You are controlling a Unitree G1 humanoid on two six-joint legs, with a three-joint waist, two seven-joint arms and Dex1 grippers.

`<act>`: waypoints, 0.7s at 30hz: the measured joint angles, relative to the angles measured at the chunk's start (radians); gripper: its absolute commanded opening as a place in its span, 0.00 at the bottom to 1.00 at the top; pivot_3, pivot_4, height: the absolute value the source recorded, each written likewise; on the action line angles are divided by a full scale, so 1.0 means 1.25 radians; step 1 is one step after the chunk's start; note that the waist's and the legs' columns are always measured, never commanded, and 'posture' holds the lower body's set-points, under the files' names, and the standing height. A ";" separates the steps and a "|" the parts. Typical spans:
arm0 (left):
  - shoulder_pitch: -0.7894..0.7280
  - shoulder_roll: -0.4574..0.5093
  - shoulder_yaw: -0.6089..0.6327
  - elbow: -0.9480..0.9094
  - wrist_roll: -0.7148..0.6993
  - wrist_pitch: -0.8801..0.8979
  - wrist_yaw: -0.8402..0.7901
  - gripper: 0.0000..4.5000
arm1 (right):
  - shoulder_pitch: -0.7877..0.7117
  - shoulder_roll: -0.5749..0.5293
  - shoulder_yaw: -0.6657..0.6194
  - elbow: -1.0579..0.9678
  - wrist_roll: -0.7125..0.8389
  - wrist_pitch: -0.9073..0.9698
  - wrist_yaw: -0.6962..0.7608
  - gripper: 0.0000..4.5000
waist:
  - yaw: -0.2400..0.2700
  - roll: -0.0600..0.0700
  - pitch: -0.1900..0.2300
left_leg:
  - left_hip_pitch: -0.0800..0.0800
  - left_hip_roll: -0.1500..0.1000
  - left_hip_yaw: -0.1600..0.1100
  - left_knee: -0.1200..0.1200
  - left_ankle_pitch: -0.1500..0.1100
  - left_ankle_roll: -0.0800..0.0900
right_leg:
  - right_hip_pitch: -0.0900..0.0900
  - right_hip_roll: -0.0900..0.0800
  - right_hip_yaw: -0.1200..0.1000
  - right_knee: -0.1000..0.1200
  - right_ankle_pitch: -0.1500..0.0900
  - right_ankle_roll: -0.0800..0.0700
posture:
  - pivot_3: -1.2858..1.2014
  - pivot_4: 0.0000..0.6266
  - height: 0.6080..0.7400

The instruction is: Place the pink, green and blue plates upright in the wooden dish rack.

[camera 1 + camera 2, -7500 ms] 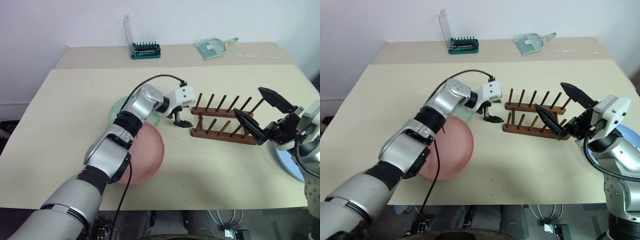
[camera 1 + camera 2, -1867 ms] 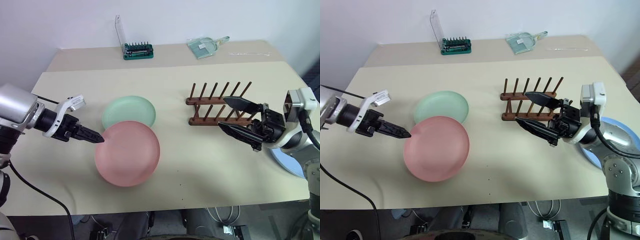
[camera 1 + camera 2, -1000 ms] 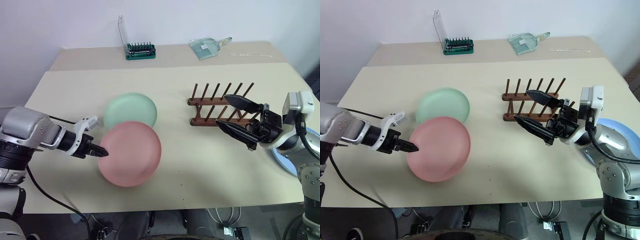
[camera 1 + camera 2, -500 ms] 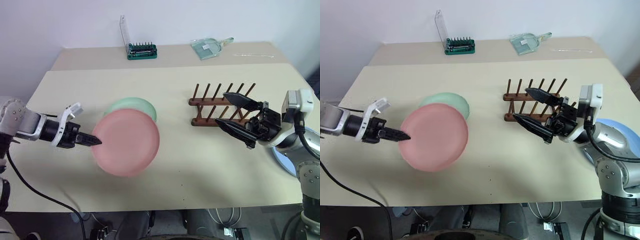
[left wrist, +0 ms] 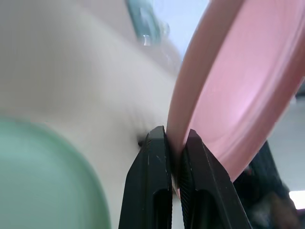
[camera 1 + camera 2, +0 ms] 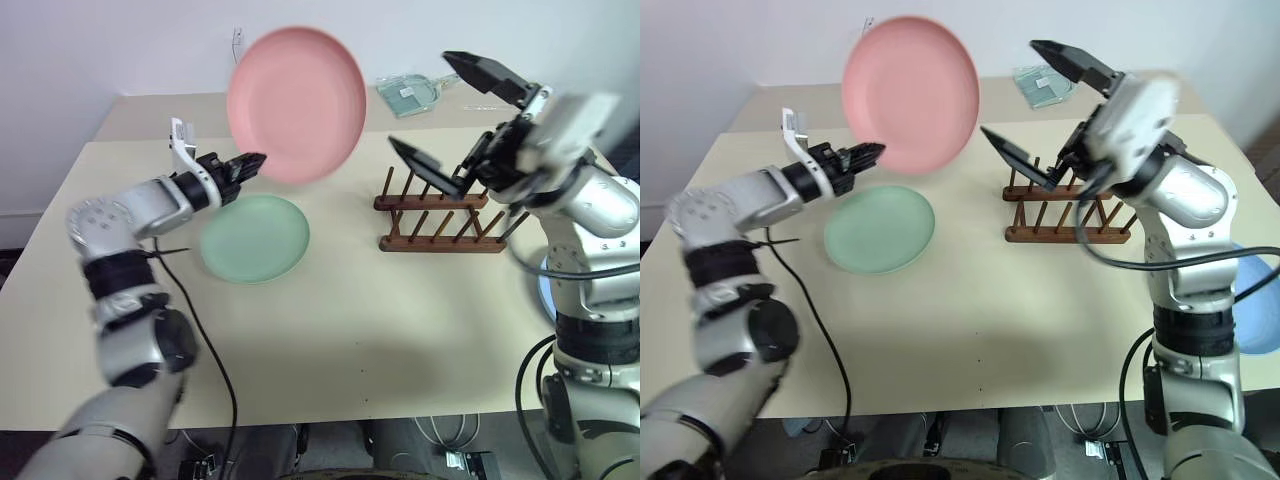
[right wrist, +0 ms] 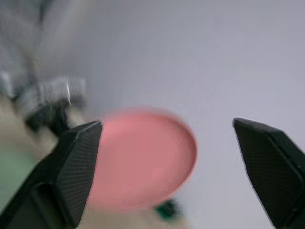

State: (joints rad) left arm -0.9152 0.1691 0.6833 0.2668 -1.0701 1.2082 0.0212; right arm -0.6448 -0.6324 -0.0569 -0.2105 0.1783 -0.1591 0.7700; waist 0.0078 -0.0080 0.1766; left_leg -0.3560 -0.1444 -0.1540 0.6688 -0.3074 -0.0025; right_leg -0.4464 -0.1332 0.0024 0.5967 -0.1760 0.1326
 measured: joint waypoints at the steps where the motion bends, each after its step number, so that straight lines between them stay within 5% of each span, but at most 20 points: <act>1: 0.011 -0.059 0.004 -0.057 -0.008 -0.043 0.047 0.02 | -0.017 -0.009 0.030 0.025 -0.076 -0.073 -0.010 1.00 | 0.002 0.000 0.000 | 0.000 0.000 0.001 0.000 0.000 0.000 | 0.000 0.000 0.000 0.000 0.000 0.000 | 0.52 0.24 1.00; 10: 0.030 -0.210 -0.033 -0.202 -0.063 -0.239 0.182 0.02 | -0.083 -0.070 0.159 0.193 -0.481 -0.444 -0.125 1.00 | 0.005 -0.001 0.000 | 0.004 0.001 0.008 0.000 0.000 0.000 | 0.002 0.002 0.008 0.000 0.001 0.001 | 0.52 0.24 1.00; 21: 0.082 -0.225 -0.129 -0.216 -0.130 -0.255 0.224 0.02 | -0.192 -0.091 0.205 0.375 -0.724 -0.546 -0.337 1.00 | 0.003 -0.002 0.000 | 0.006 0.003 0.011 -0.001 0.000 0.000 | 0.001 0.006 0.013 -0.001 0.002 0.001 | 0.52 0.24 1.00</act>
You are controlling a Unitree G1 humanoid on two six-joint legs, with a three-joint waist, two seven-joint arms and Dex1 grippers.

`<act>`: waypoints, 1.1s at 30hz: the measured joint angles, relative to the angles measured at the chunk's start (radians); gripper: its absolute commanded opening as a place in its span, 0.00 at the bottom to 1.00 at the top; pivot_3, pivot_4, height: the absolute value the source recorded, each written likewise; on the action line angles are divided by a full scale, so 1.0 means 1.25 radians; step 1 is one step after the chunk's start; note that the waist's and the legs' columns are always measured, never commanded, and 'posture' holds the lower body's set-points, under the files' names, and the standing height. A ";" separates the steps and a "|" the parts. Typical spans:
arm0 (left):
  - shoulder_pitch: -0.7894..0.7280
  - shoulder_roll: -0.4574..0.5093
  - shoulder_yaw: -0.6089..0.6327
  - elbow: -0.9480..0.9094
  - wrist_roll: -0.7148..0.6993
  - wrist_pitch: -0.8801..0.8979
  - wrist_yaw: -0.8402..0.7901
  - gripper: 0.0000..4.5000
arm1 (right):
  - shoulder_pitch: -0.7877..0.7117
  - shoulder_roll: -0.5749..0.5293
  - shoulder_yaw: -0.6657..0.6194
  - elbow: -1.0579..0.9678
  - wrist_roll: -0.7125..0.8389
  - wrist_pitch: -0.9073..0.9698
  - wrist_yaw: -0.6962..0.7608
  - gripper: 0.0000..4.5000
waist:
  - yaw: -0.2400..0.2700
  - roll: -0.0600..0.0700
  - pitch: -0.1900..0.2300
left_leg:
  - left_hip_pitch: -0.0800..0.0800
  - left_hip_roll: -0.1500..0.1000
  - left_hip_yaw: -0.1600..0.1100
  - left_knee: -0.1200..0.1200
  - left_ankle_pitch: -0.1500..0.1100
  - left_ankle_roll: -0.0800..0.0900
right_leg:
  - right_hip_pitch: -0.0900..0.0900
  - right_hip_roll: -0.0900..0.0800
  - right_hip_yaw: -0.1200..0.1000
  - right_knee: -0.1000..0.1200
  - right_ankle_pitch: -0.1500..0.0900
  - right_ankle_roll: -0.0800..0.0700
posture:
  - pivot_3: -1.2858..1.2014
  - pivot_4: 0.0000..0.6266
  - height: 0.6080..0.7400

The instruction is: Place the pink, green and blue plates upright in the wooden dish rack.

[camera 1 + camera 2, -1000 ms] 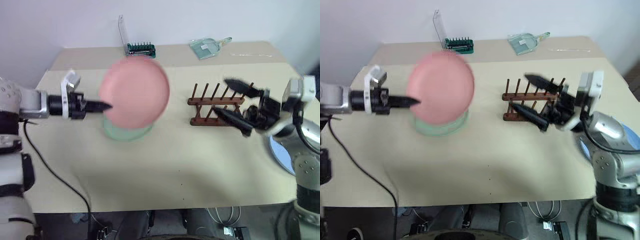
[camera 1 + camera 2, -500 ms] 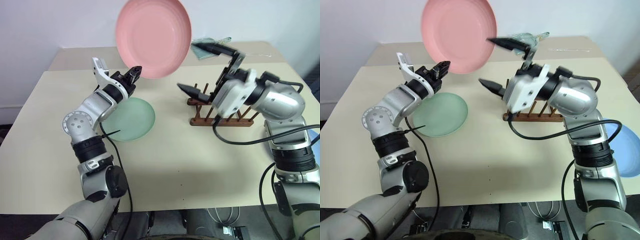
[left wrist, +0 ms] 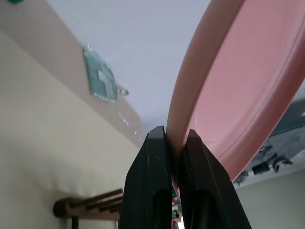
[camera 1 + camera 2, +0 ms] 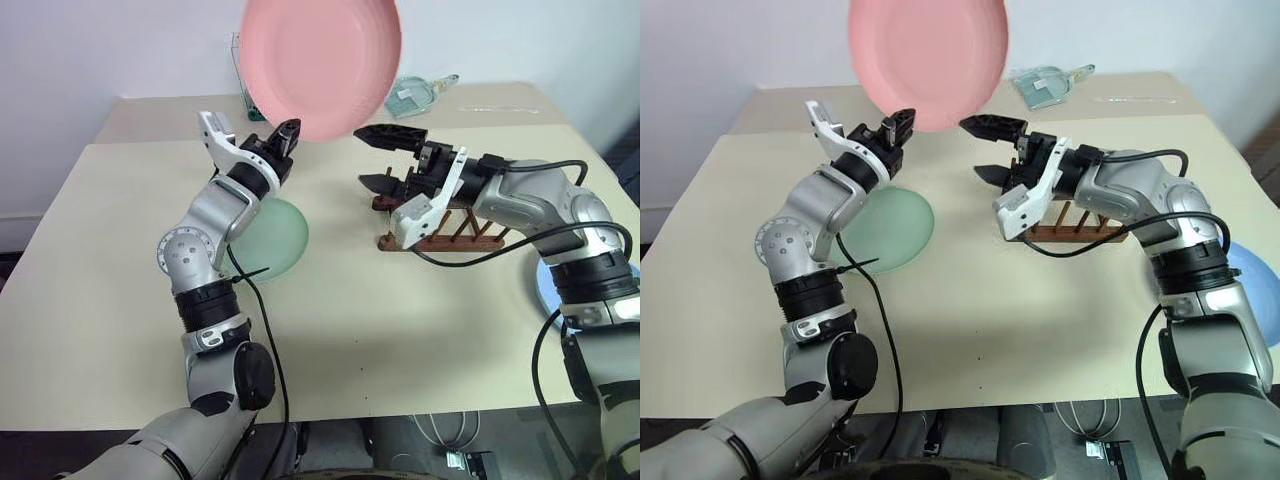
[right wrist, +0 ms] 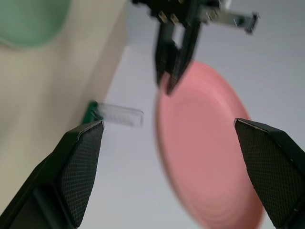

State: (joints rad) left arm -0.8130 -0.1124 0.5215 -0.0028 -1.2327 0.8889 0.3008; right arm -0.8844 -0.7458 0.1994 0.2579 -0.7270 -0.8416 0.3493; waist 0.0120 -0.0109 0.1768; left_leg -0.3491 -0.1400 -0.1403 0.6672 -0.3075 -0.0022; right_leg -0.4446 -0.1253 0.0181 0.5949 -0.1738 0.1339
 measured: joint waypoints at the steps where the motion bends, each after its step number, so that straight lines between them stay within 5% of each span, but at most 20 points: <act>1: 0.005 0.000 -0.007 -0.001 -0.003 0.000 0.002 0.02 | -0.003 0.000 0.003 0.005 -0.011 0.003 -0.011 1.00 | 0.001 0.000 0.000 | 0.000 0.000 0.000 0.000 0.000 0.000 | 0.000 0.000 0.000 0.000 0.000 0.000 | 0.52 0.24 1.00; 11: 0.025 0.006 -0.065 -0.066 -0.065 -0.008 0.043 0.02 | -0.018 -0.016 0.054 0.096 -0.080 0.021 -0.075 1.00 | 0.001 0.000 0.000 | 0.000 0.000 0.001 0.000 0.000 0.000 | 0.000 0.001 0.001 -0.001 0.000 0.000 | 0.52 0.24 1.00; 14: 0.031 0.007 -0.086 -0.070 -0.089 -0.005 0.066 0.00 | -0.024 -0.016 0.056 0.098 -0.082 0.032 -0.079 0.81 | 0.000 0.000 0.000 | 0.000 0.001 0.001 0.000 0.000 0.000 | 0.000 0.001 0.001 -0.001 0.000 -0.001 | 0.52 0.24 1.00; 21: 0.032 0.016 -0.127 -0.069 -0.115 -0.004 0.104 0.00 | -0.053 -0.015 0.058 0.113 -0.059 0.039 -0.079 0.01 | 0.001 0.000 0.000 | 0.000 0.001 0.001 0.000 0.000 0.000 | 0.000 0.001 0.001 -0.001 0.000 -0.001 | 0.52 0.24 1.00; 26: 0.024 0.028 -0.166 -0.058 -0.051 -0.064 0.060 0.00 | -0.068 -0.016 0.071 0.132 -0.063 0.044 -0.095 0.00 | 0.001 0.000 0.000 | 0.000 0.001 0.002 -0.001 0.000 0.000 | 0.000 0.001 0.001 -0.002 0.001 -0.001 | 0.52 0.24 1.00; 33: -0.028 0.033 -0.154 -0.003 -0.022 -0.144 -0.034 0.71 | -0.090 -0.026 0.087 0.184 -0.088 0.058 -0.123 0.00 | -0.001 0.000 0.000 | 0.000 0.004 0.002 -0.002 0.000 0.000 | 0.000 0.004 0.002 -0.006 0.002 -0.002 | 0.52 0.24 1.00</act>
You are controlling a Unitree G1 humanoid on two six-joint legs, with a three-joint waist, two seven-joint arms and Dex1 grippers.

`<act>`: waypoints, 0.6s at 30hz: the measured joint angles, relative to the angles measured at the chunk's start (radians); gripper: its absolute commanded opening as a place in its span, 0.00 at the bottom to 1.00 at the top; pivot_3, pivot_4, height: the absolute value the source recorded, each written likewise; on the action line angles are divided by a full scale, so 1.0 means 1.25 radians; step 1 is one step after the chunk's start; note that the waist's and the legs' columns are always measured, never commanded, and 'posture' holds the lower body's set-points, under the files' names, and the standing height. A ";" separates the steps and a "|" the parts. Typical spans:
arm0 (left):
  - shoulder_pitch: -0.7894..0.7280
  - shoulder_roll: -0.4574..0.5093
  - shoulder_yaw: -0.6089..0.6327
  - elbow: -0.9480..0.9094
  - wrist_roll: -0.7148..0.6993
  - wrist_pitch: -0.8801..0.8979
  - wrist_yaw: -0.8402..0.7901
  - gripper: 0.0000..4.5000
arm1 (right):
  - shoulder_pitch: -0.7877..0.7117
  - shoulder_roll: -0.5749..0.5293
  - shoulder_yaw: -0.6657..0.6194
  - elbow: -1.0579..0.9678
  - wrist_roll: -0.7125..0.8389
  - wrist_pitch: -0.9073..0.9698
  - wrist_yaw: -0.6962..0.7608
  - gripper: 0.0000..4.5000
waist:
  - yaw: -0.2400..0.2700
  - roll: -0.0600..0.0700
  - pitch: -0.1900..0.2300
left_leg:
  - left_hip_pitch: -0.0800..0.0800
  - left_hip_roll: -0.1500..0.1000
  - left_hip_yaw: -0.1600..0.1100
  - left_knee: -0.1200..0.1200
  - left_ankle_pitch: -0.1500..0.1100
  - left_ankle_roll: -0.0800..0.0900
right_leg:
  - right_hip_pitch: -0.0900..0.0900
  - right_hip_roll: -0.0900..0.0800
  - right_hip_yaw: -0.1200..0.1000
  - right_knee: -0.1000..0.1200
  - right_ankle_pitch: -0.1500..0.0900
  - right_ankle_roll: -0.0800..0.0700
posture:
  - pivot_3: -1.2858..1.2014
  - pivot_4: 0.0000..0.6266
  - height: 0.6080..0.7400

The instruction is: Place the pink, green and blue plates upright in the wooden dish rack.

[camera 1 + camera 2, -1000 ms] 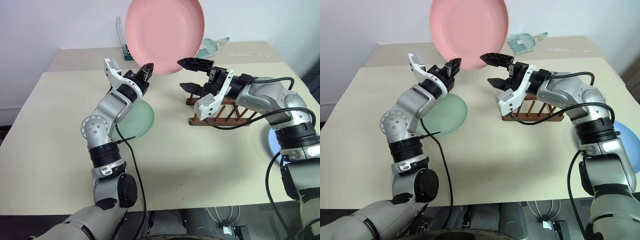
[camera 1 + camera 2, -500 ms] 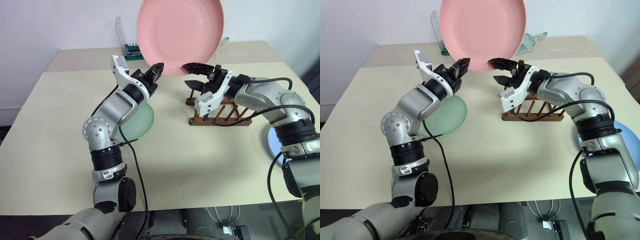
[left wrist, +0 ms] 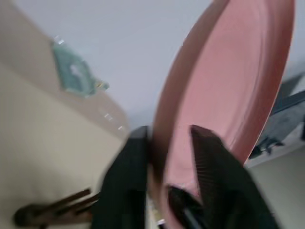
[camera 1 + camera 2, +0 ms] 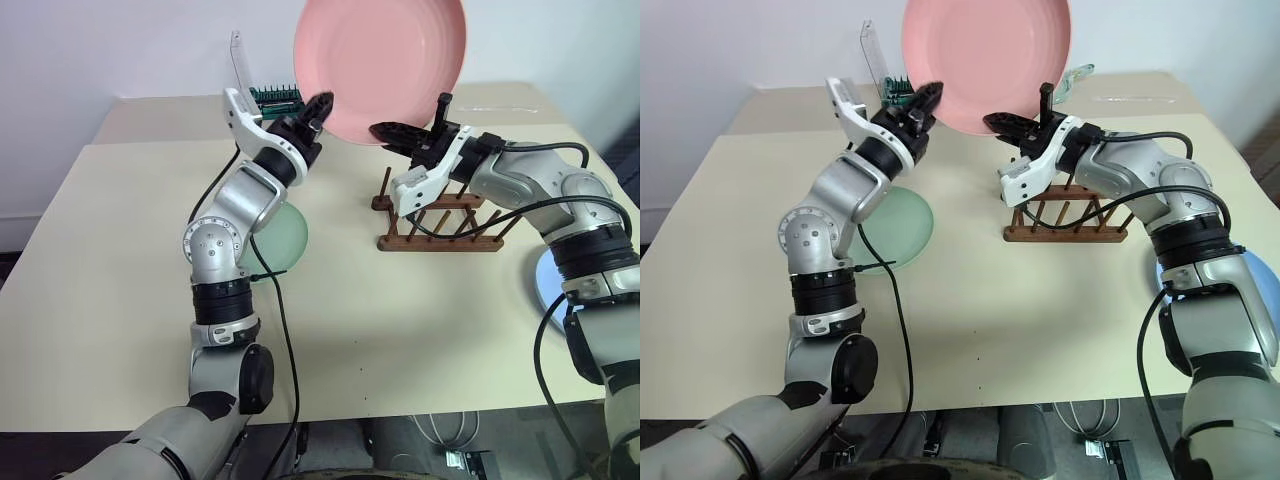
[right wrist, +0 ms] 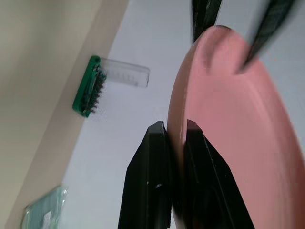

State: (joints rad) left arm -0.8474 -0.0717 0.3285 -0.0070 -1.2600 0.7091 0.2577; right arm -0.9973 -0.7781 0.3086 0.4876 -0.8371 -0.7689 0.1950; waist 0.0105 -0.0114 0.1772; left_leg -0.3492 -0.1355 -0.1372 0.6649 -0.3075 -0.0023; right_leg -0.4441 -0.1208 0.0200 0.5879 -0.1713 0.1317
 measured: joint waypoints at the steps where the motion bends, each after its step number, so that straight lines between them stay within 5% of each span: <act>1: 0.000 0.003 0.002 0.000 -0.011 0.001 -0.006 0.83 | 0.000 -0.005 0.002 0.010 -0.007 0.001 -0.002 0.00 | 0.001 0.000 0.000 | 0.000 0.001 0.000 0.000 0.000 0.000 | 0.000 0.001 0.000 -0.001 0.001 0.000 | 0.52 0.24 1.00; 3: 0.000 0.003 0.006 -0.004 -0.043 0.007 -0.014 0.98 | 0.000 -0.015 0.004 0.026 -0.018 0.008 -0.009 0.00 | 0.001 0.000 0.000 | -0.001 0.002 0.000 0.000 0.000 0.000 | 0.000 0.002 0.000 -0.004 0.003 -0.001 | 0.52 0.24 1.00; 6: 0.011 0.033 0.004 -0.024 -0.117 0.052 -0.031 0.98 | -0.018 -0.021 0.012 0.055 -0.036 0.026 -0.026 0.00 | -0.001 0.000 0.000 | -0.002 0.003 0.001 0.000 0.000 0.000 | 0.000 0.002 0.000 -0.005 0.004 -0.001 | 0.52 0.24 1.00; 11: 0.079 0.319 -0.116 -0.136 -0.099 0.222 -0.306 0.98 | -0.054 -0.028 -0.024 0.100 0.042 0.045 -0.026 0.00 | -0.019 0.001 0.000 | -0.002 0.005 0.003 -0.002 0.000 0.000 | -0.001 0.005 0.001 -0.006 0.005 -0.002 | 0.52 0.24 1.00; 15: 0.071 0.450 -0.157 -0.124 -0.023 0.230 -0.529 0.98 | -0.066 0.001 -0.123 0.115 0.338 0.079 0.120 0.00 | -0.021 0.001 0.000 | -0.002 0.006 0.003 -0.001 0.000 0.000 | 0.000 0.005 0.001 -0.007 0.006 -0.003 | 0.52 0.24 1.00; 18: 0.057 0.544 -0.207 -0.100 0.110 0.168 -0.701 0.98 | -0.076 0.071 -0.263 0.051 0.693 0.287 0.293 0.00 | -0.023 0.001 0.000 | -0.002 0.007 0.002 -0.002 0.000 0.000 | 0.000 0.006 0.001 -0.008 0.007 -0.004 | 0.52 0.24 1.00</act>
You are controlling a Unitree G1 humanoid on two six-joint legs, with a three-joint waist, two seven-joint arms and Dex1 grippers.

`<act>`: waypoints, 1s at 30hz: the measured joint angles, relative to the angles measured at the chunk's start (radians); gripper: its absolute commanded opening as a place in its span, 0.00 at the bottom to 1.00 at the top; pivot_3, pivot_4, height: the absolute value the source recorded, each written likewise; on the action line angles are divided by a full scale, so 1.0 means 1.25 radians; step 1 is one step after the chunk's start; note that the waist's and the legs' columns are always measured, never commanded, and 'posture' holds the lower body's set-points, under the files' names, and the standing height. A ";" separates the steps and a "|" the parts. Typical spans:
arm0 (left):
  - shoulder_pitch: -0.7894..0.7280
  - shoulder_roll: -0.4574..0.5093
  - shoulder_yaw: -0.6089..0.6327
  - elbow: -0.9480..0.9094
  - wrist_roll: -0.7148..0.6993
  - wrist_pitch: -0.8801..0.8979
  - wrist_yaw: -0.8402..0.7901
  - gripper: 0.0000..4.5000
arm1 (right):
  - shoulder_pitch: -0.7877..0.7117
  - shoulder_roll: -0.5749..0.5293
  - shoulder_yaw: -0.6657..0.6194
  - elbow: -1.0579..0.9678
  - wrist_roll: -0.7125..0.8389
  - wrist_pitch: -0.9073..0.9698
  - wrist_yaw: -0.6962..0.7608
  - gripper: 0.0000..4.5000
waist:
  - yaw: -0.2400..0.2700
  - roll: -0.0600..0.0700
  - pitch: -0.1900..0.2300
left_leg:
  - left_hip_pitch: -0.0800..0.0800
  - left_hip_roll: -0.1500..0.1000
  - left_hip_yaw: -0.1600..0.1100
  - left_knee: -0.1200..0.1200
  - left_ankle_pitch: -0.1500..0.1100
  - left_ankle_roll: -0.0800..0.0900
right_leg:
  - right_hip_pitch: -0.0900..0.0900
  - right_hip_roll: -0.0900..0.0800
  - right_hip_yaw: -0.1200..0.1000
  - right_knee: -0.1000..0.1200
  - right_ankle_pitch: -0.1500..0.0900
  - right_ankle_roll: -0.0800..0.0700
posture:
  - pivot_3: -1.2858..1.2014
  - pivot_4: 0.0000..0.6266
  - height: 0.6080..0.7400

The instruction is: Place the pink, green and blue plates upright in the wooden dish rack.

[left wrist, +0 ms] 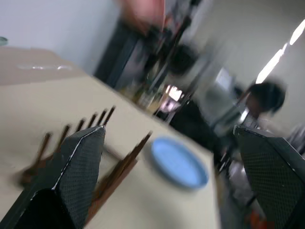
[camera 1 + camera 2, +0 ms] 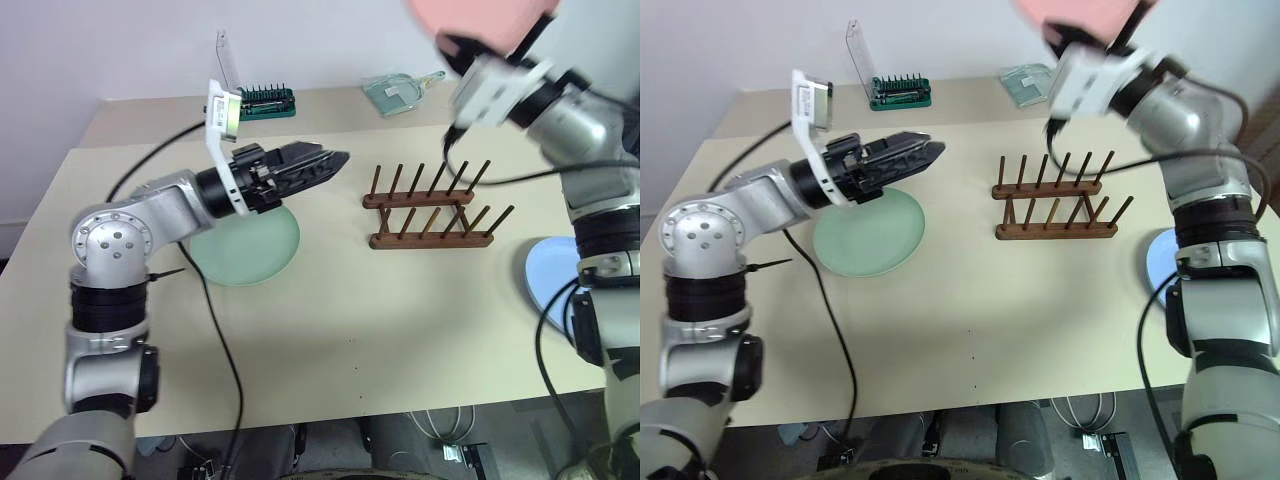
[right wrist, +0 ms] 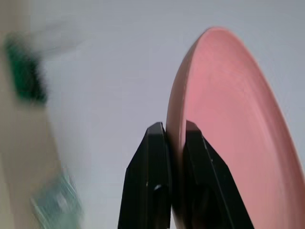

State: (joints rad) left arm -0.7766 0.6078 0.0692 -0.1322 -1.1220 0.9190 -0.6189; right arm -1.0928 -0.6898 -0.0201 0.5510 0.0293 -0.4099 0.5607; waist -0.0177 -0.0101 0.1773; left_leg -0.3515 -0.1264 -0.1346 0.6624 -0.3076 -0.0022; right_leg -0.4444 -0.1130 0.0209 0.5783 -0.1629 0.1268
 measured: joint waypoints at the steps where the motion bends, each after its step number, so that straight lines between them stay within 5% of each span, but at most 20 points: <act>1: -0.005 0.015 -0.013 0.010 0.035 -0.021 -0.045 0.98 | -0.002 0.011 -0.047 -0.033 0.117 0.101 0.042 0.00 | 0.001 0.000 0.000 | 0.000 0.000 0.000 0.000 0.000 0.000 | 0.000 0.000 0.000 0.000 0.000 0.000 | 0.52 0.24 1.00; 6: -0.004 0.037 -0.034 0.022 0.158 -0.151 -0.227 0.98 | 0.120 -0.001 -0.247 -0.283 0.617 0.660 0.114 0.00 | 0.012 0.001 0.000 | -0.003 0.000 -0.004 0.001 -0.001 0.000 | -0.001 0.000 -0.004 0.000 0.001 -0.001 | 0.52 0.24 1.00; 13: -0.002 0.028 -0.030 0.027 0.191 -0.204 -0.342 0.98 | 0.246 -0.076 -0.369 -0.414 0.855 1.008 -0.025 0.00 | 0.017 0.006 0.001 | -0.004 0.001 -0.001 0.001 -0.002 0.001 | -0.004 0.000 -0.002 0.001 0.001 -0.001 | 0.52 0.24 1.00; 19: -0.002 0.017 -0.030 0.038 0.210 -0.223 -0.397 0.98 | 0.325 -0.103 -0.442 -0.452 0.963 1.144 -0.136 0.00 | 0.022 0.006 0.001 | -0.003 0.001 0.001 0.003 -0.004 0.004 | -0.003 -0.001 -0.002 0.001 0.001 -0.001 | 0.52 0.24 1.00; 30: -0.002 0.000 -0.030 0.042 0.244 -0.240 -0.405 0.98 | 0.395 -0.099 -0.491 -0.428 0.939 1.115 -0.171 0.00 | 0.023 0.006 0.001 | -0.003 0.001 0.002 0.003 -0.003 0.003 | -0.003 0.000 -0.001 0.001 0.002 0.000 | 0.52 0.24 1.00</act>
State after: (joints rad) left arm -0.7790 0.6079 0.0323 -0.0801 -0.8175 0.6195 -1.1253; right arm -0.5987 -0.8137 -0.6344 0.0164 1.2030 0.9837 0.3465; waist 0.0111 -0.0024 0.1783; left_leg -0.3556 -0.1250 -0.1325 0.6657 -0.3111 0.0015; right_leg -0.4480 -0.1135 0.0190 0.5795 -0.1609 0.1265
